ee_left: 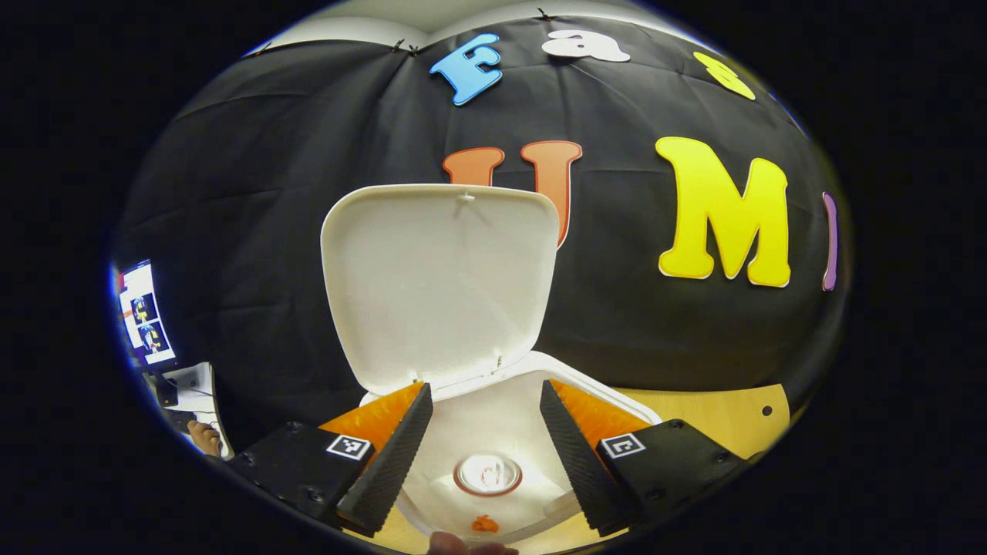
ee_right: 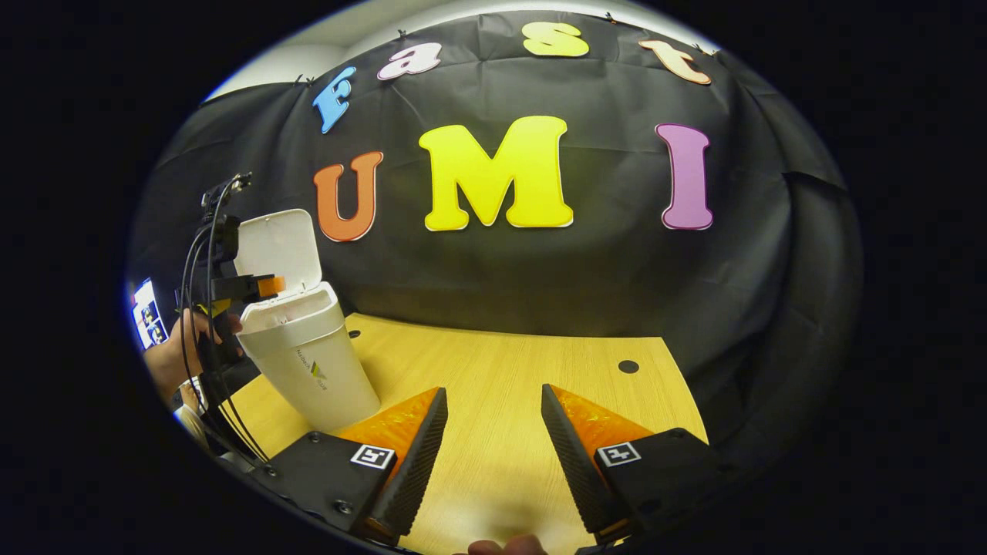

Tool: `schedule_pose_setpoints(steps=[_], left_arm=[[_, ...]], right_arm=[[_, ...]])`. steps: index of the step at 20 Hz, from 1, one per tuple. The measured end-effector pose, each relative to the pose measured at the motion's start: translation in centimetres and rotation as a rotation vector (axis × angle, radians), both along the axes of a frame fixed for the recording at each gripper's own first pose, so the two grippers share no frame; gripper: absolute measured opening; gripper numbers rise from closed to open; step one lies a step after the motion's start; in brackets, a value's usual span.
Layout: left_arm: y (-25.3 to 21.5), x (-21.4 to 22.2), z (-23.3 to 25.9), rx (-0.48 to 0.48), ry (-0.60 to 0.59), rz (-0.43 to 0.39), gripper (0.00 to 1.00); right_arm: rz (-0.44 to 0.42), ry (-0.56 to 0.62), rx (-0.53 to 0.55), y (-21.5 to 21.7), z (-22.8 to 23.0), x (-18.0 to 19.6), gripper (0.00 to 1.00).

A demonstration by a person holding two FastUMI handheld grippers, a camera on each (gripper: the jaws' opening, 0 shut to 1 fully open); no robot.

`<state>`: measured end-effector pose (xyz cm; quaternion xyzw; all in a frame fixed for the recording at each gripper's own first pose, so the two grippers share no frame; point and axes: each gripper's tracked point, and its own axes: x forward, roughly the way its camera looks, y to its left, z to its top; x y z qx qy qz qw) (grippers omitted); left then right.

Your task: Press the lid of the desktop garbage bin to open it, pick up the crumpled paper on the desktop and throw it into the bin, then pick up the pop can on the desktop and drop it into the bin, and finally close the garbage bin lid.

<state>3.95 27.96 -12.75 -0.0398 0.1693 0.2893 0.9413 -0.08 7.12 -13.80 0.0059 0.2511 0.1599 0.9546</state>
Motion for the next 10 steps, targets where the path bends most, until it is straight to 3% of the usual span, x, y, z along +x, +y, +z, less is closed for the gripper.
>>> schedule_pose_setpoints(steps=[6,10], left_arm=[[-1.3,-1.6,3.4,0.002,-0.069,0.084,0.95],[-0.3,-2.0,11.0,0.010,-0.204,0.241,0.96]], right_arm=[[0.042,-0.001,0.019,0.6,0.5,-0.4,0.80],[0.066,-0.020,0.037,-0.1,1.9,-0.1,0.80]])
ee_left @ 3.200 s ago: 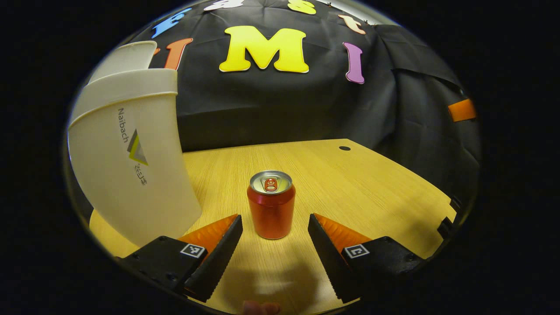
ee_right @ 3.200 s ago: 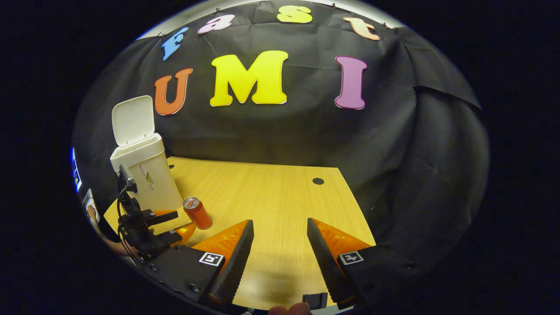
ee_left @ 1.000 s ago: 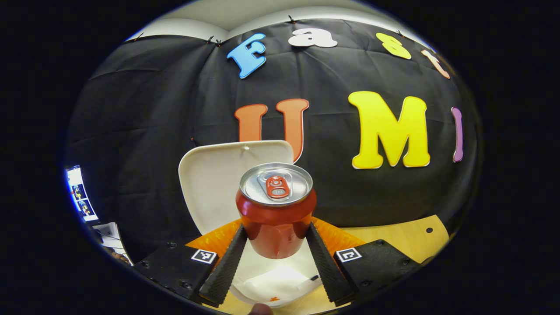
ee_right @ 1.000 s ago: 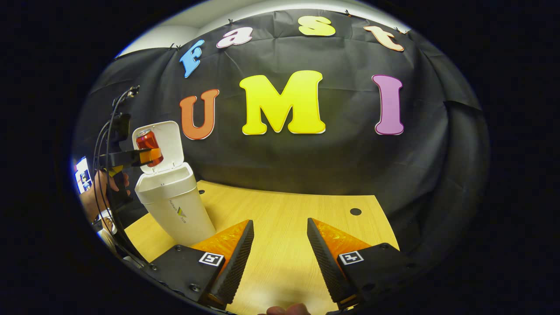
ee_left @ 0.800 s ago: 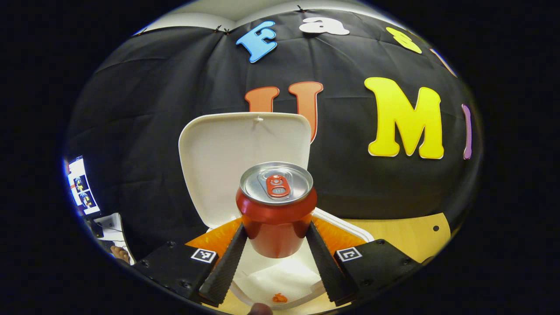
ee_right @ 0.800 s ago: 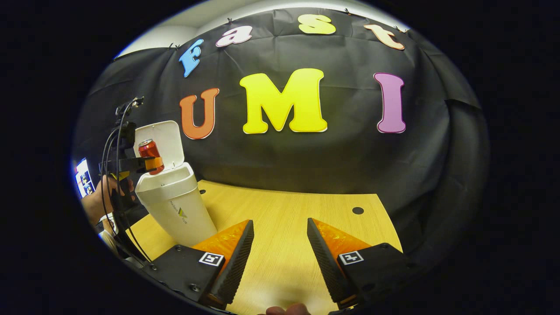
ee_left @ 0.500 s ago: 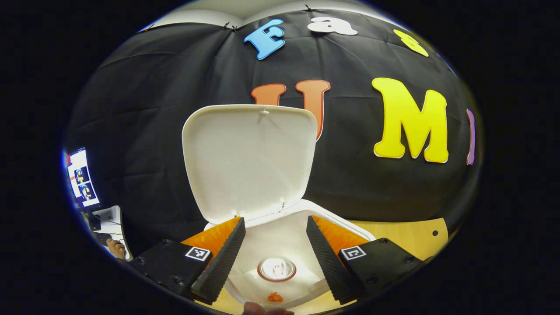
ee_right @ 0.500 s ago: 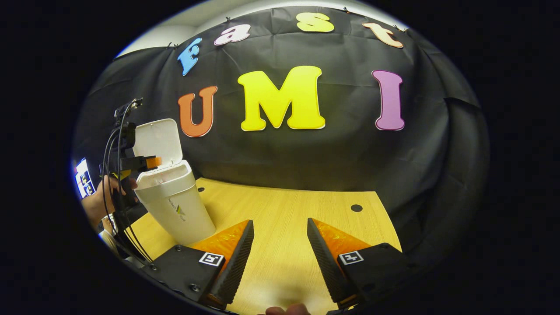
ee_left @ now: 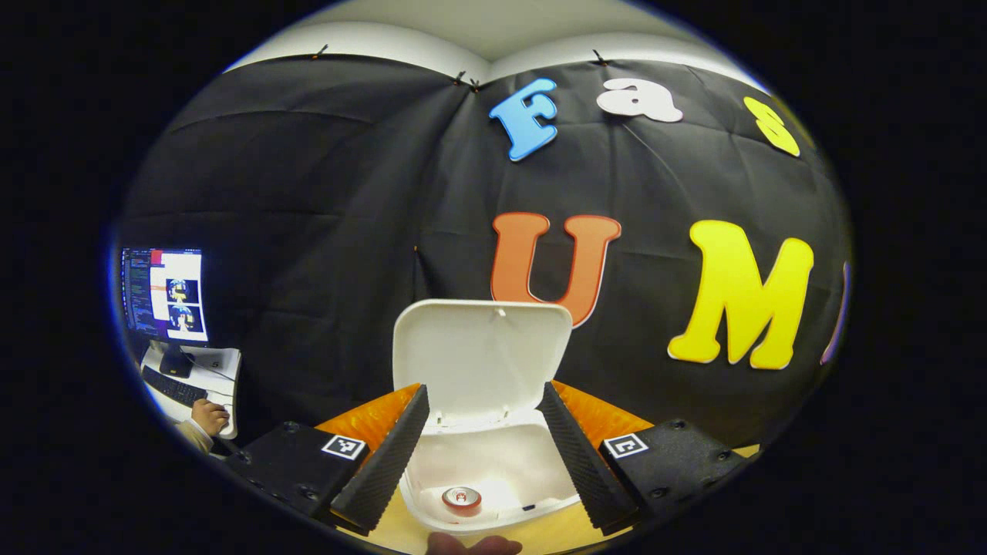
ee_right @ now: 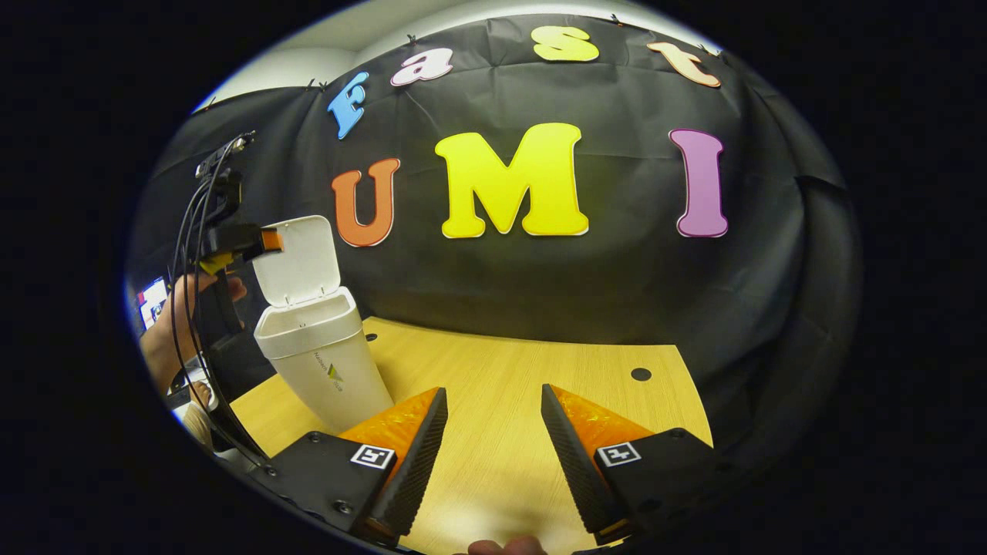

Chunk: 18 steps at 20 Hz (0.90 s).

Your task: Press the lid of the desktop garbage bin to open it, pick up the crumpled paper on the desktop and throw it into the bin, then pick up the pop can on the desktop and drop it into the bin, and finally close the garbage bin lid.

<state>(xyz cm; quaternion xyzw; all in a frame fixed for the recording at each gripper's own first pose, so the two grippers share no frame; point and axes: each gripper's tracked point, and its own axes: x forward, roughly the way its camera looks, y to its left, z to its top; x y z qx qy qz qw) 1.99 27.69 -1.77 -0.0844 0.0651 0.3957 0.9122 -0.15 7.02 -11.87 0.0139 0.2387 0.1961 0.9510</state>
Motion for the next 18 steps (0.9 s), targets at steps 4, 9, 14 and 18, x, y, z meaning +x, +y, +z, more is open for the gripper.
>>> schedule_pose_setpoints(steps=[4,9,14,18], left_arm=[[2.3,1.7,4.9,0.026,-0.028,0.066,0.96],[5.5,4.2,7.2,0.052,-0.002,0.117,0.95],[8.8,7.4,5.3,0.017,0.060,0.127,0.95],[10.5,8.7,2.8,-0.040,0.119,0.141,0.95]], right_arm=[[0.004,-0.027,0.022,-0.4,1.9,0.6,0.80],[0.001,-0.019,0.036,-0.3,2.6,1.4,0.80],[-0.021,0.016,0.053,0.6,3.2,1.3,0.80],[-0.021,0.005,0.030,1.3,3.5,1.4,0.80]])
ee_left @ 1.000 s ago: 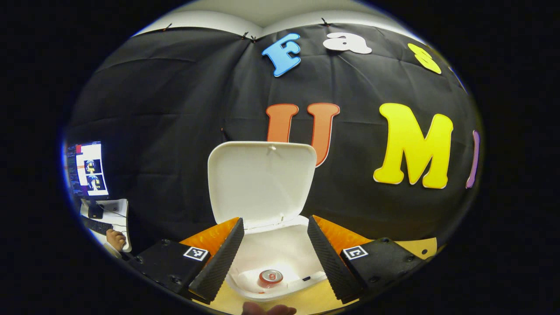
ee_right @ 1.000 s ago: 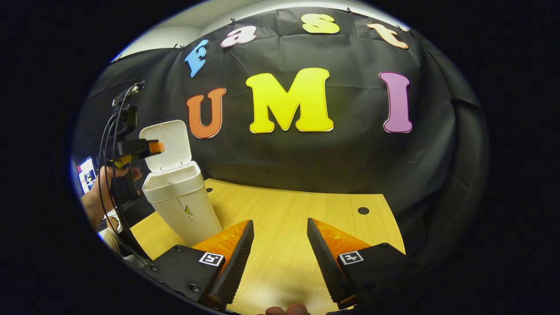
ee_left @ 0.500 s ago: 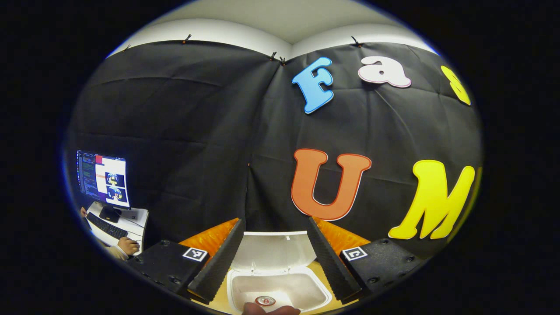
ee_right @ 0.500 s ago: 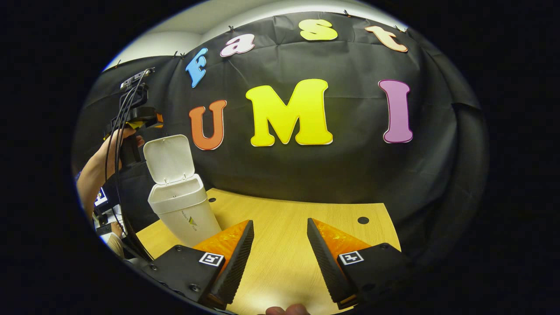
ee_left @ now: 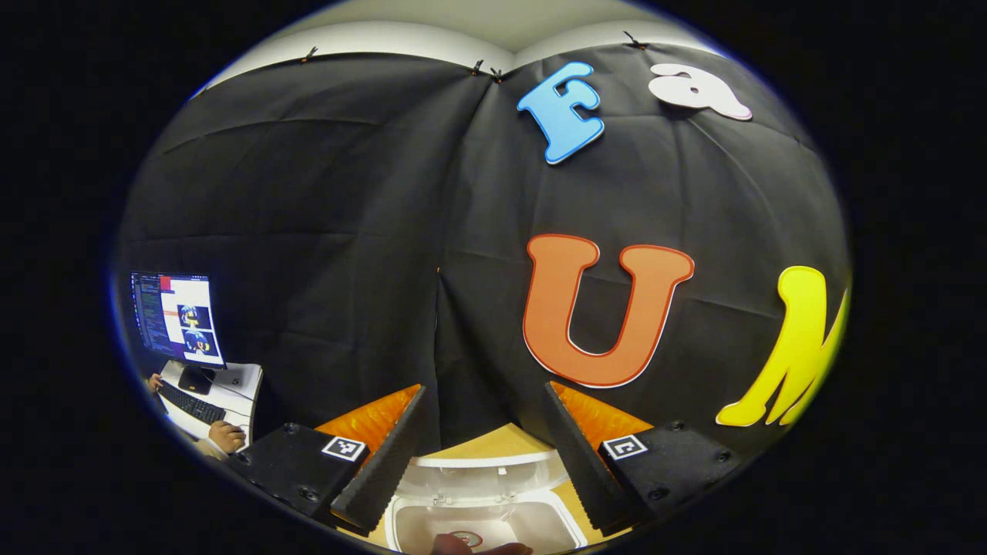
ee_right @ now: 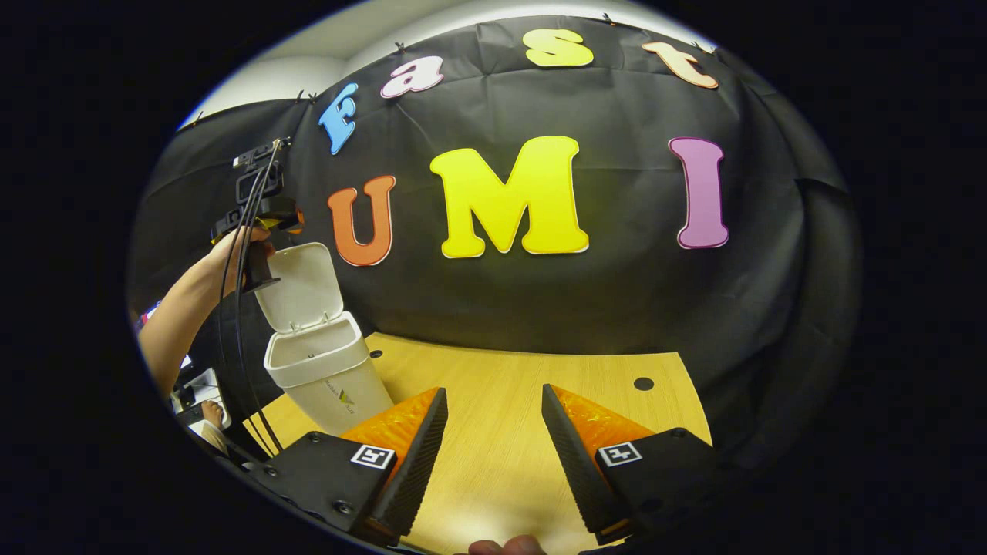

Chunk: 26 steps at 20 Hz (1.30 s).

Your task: Press the lid of the desktop garbage bin to open it, pick up the crumpled paper on the desktop and throw it into the bin, then pick up the pop can on the desktop and drop it into the bin, and finally close the garbage bin lid.

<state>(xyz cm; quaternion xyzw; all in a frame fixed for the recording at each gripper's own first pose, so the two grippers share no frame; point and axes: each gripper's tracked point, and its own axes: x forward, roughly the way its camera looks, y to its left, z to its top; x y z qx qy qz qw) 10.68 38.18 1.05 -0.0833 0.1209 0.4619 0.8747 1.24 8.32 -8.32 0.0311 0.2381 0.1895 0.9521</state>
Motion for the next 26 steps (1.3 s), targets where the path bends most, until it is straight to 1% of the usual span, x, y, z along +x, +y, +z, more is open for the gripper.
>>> schedule_pose_setpoints(steps=[2,4,5,6,7,10,13,16,18,19,21,24,25,26], left_arm=[[-0.1,-0.2,-1.3,-0.037,0.026,0.015,0.96],[-0.5,0.0,-1.1,-0.045,0.018,0.005,0.96],[-1.1,-0.3,-1.4,-0.054,0.036,0.010,0.97],[-1.8,-0.7,-1.5,-0.059,0.044,0.012,0.87],[-2.7,-1.0,-1.8,-0.063,0.045,0.012,0.98],[-7.1,-3.0,-3.3,-0.065,0.045,-0.009,0.98],[-9.8,-4.3,-5.1,-0.076,0.027,-0.021,0.98],[-11.5,-5.4,-6.9,-0.076,0.045,-0.027,0.98],[-12.3,-5.7,-8.2,-0.056,0.076,-0.031,0.98],[-12.8,-6.0,-9.5,-0.037,0.111,-0.039,0.98],[-13.7,-6.3,-12.3,-0.055,0.118,-0.051,0.97],[-14.3,-6.9,-14.8,-0.081,0.133,-0.038,0.97],[-14.5,-7.0,-15.8,-0.091,0.147,-0.032,0.97],[-14.4,-7.0,-16.2,-0.088,0.148,-0.030,0.97]], right_arm=[[-0.005,-0.001,0.001,0.1,0.2,-0.1,0.80],[-0.007,-0.004,0.001,0.0,0.2,-0.3,0.80],[-0.005,-0.004,0.004,-0.1,0.2,-0.4,0.80],[-0.003,-0.003,0.006,-0.2,0.2,-0.6,0.80],[-0.001,-0.004,0.010,-0.6,0.1,-0.8,0.80],[0.011,-0.011,0.013,-2.2,0.2,-1.3,0.80],[0.028,-0.013,0.007,-3.9,0.2,-1.6,0.80],[0.047,-0.013,-0.009,-4.5,0.1,-1.9,0.81],[0.055,-0.012,-0.022,-4.9,0.0,-1.8,0.80],[0.056,-0.009,-0.030,-5.2,-0.1,-1.8,0.80],[0.061,-0.006,-0.052,-5.6,-0.2,-1.9,0.80],[0.070,-0.017,-0.089,-6.0,-0.1,-1.8,0.80],[0.075,-0.014,-0.092,-5.8,-0.3,-1.9,0.77],[0.076,-0.008,-0.091,-5.7,-0.5,-1.9,0.78]])
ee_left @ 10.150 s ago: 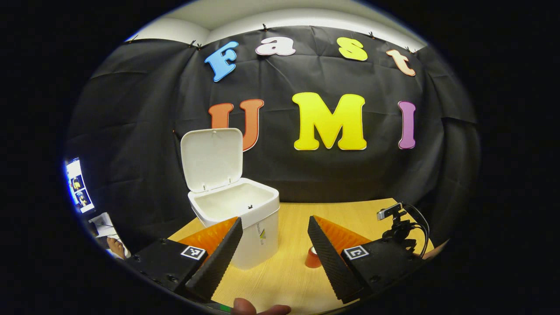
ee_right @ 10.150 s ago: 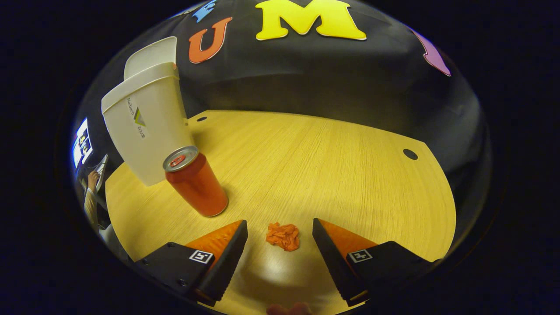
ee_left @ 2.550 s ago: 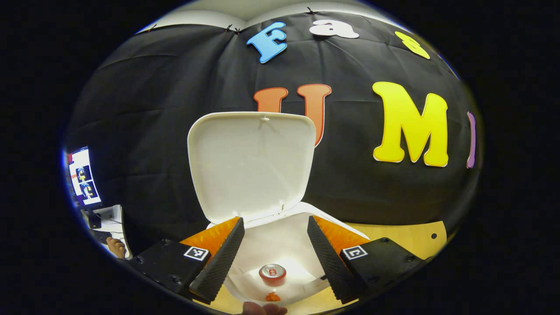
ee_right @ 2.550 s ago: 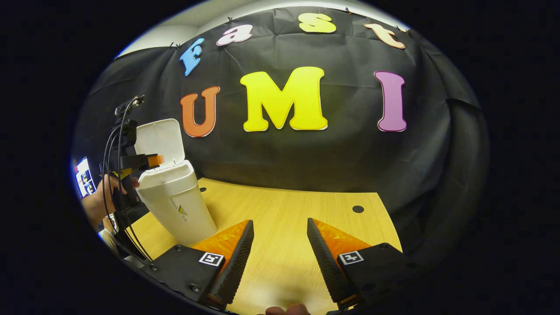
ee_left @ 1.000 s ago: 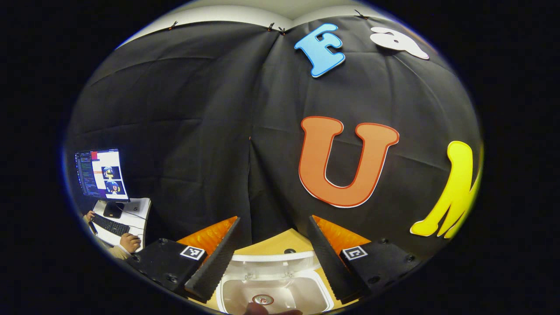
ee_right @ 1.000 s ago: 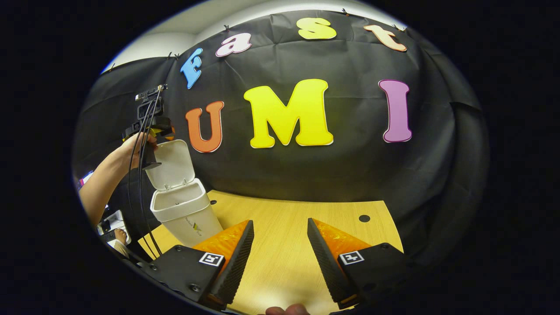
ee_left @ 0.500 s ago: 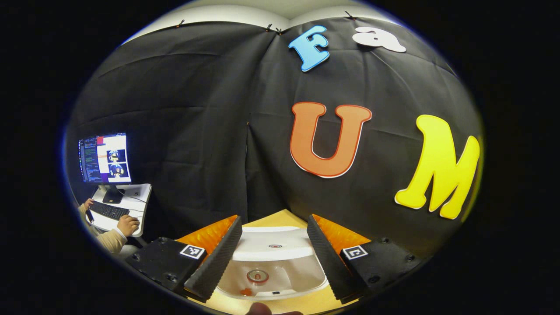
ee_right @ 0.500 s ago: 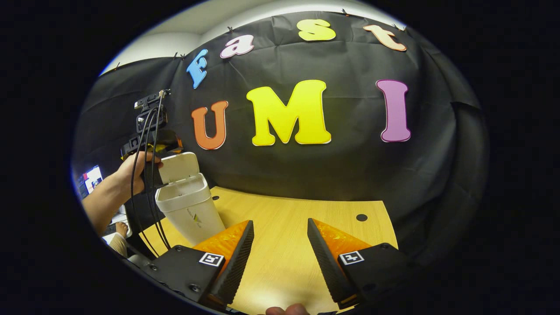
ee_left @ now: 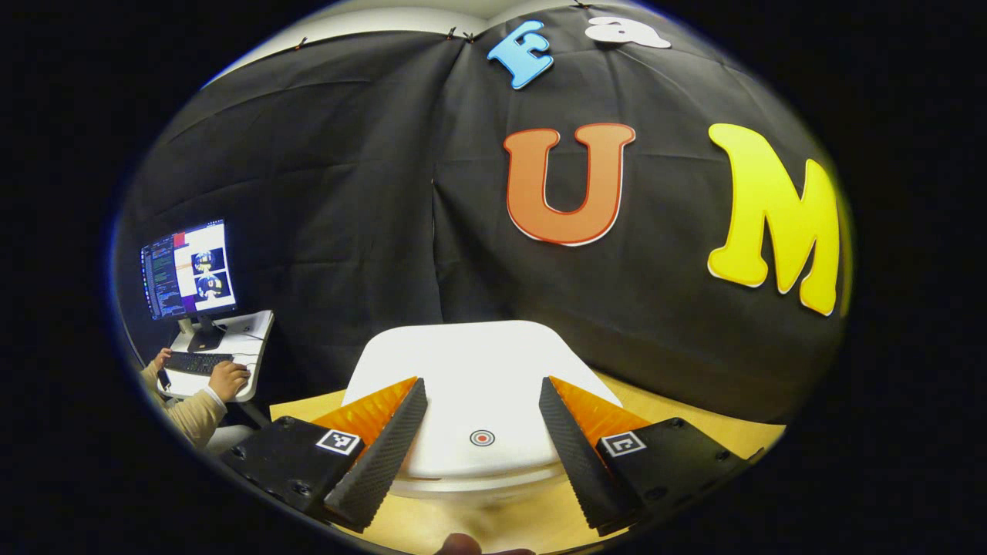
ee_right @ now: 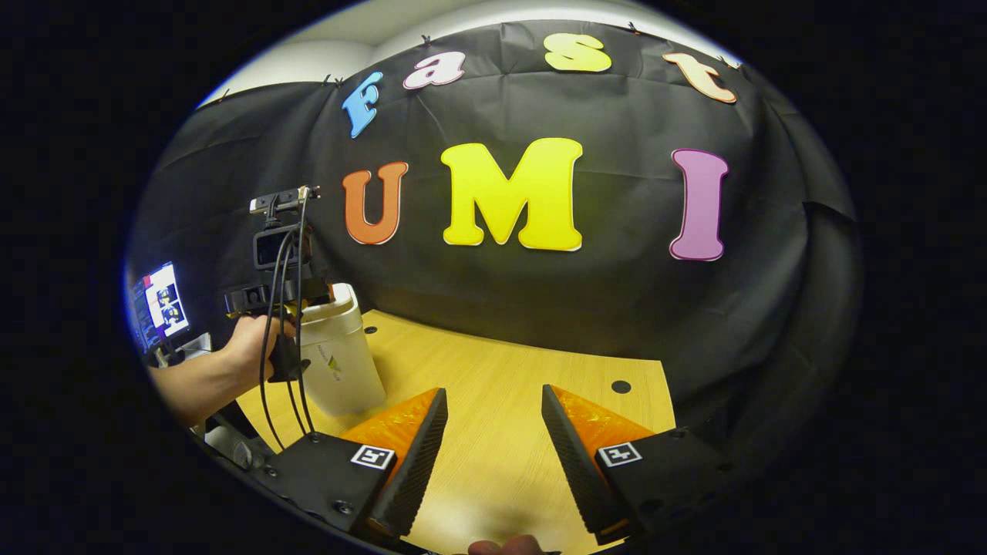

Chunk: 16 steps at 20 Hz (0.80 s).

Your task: Press the lid of the desktop garbage bin to open it, pick up the crumpled paper on the desktop and throw it into the bin, then pick up the pop can on the desktop and drop it into the bin, and finally close the garbage bin lid.

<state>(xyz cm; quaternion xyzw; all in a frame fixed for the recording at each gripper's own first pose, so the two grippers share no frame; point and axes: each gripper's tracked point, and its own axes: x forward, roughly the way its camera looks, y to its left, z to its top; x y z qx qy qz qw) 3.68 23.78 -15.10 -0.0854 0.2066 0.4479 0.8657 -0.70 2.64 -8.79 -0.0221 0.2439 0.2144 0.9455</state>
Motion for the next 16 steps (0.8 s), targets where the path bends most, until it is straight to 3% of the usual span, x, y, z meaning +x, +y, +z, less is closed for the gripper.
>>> schedule_pose_setpoints(steps=[6,10,16], left_arm=[[-0.2,0.2,-0.5,0.027,-0.001,-0.016,0.97],[0.3,-0.1,-0.8,0.141,-0.056,-0.039,0.97],[-0.4,-0.3,-0.6,0.183,-0.104,-0.058,0.96]], right_arm=[[0.010,0.026,0.013,1.8,-0.9,0.1,0.80],[0.017,0.037,0.019,2.3,-1.2,0.4,0.80],[0.015,0.061,0.028,2.7,-2.2,0.7,0.80]])
